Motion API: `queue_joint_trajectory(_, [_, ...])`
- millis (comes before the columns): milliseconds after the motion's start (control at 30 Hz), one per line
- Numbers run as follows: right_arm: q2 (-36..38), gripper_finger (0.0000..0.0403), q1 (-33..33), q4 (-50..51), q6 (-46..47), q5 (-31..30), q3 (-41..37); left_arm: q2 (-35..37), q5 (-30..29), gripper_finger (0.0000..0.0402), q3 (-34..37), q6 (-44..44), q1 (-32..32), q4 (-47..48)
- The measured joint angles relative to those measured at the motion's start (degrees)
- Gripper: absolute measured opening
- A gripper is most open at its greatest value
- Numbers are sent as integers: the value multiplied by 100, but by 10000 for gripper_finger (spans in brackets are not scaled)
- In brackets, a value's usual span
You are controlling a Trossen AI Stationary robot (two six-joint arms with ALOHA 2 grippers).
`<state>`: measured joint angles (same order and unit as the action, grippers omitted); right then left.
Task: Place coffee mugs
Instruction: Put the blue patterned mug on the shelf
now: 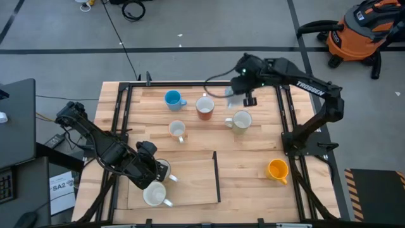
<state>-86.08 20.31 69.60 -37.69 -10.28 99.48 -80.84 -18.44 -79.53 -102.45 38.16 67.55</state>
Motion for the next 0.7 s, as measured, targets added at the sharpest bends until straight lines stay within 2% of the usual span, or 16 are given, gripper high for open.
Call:
queue_joint_trajectory(300, [0, 8, -754, -475, 0, 854, 0, 1, -33, 142, 0, 12, 1, -2])
queue_joint_trajectory(700, [0, 6, -983, -578, 189, 878, -440, -7, -129, 142, 0, 161, 1, -19])
